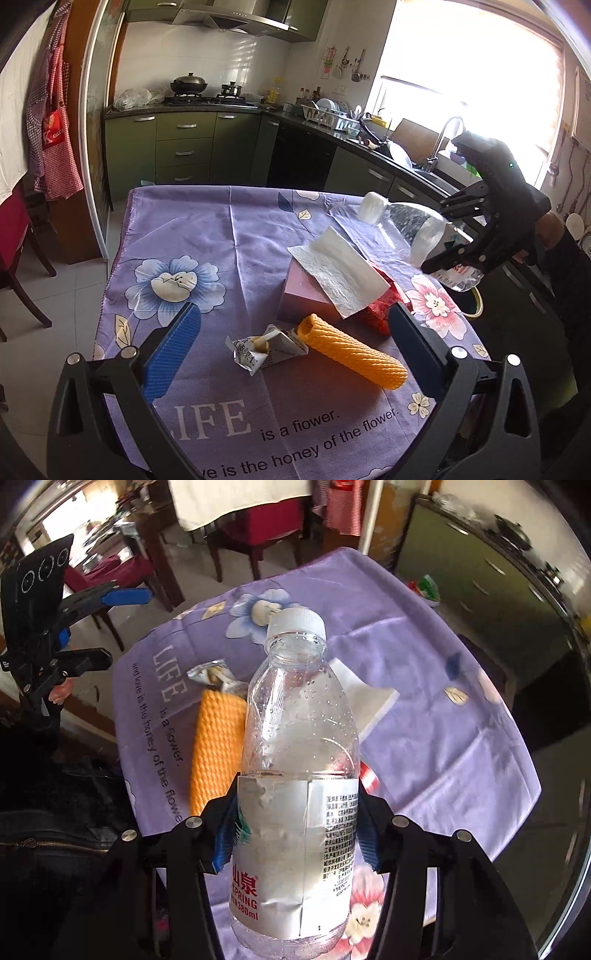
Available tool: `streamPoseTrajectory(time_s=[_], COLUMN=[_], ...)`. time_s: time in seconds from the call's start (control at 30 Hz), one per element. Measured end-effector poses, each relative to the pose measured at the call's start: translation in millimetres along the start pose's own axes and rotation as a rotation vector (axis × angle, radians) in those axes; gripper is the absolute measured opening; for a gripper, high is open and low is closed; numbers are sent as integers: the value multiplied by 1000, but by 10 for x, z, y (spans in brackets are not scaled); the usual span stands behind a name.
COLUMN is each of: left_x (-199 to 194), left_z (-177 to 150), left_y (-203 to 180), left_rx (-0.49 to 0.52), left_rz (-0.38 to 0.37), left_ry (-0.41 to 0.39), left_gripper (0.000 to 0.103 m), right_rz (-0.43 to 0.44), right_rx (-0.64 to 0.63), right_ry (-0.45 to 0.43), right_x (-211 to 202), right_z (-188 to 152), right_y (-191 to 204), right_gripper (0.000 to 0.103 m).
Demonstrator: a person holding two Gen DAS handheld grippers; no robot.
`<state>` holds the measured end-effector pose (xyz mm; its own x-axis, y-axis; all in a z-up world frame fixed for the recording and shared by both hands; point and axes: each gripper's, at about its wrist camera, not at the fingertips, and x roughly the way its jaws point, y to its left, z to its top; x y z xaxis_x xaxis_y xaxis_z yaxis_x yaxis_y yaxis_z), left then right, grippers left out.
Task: Collect trash
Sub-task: 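Carry the water bottle over the bin and open the right gripper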
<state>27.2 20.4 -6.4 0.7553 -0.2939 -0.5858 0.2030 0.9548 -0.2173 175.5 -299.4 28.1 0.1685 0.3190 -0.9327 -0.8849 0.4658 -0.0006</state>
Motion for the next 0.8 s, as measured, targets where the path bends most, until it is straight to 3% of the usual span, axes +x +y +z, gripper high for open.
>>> streamPoseTrajectory(time_s=[0.1, 0.23, 0.43, 0.63, 0.7, 0.73, 0.8], left_x=[68, 170, 255, 258, 270, 274, 288], left_z=[22, 58, 85, 118, 121, 121, 112], left_y=[-96, -229, -398, -483, -503, -514, -538], left_rx=[18, 44, 75, 97, 99, 99, 106], left_rz=[-21, -45, -65, -52, -49, -49, -51], left_ry=[8, 23, 43, 52, 54, 58, 68], left_gripper=[96, 96, 96, 96, 96, 96, 96], right_rz=[-79, -191, -227, -258, -300, -330, -339], right_rx=[171, 440, 790, 975, 984, 994, 1004], right_ry=[4, 102, 241, 287, 281, 282, 264], right_x=[-166, -165, 135, 440, 486, 485, 450], right_z=[-520, -1328, -2344, -2784, -2801, -2799, -2764], right_y=[-467, -1151, -1975, -2391, -2449, -2456, -2415], right_gripper=[54, 54, 54, 55, 68, 81, 81])
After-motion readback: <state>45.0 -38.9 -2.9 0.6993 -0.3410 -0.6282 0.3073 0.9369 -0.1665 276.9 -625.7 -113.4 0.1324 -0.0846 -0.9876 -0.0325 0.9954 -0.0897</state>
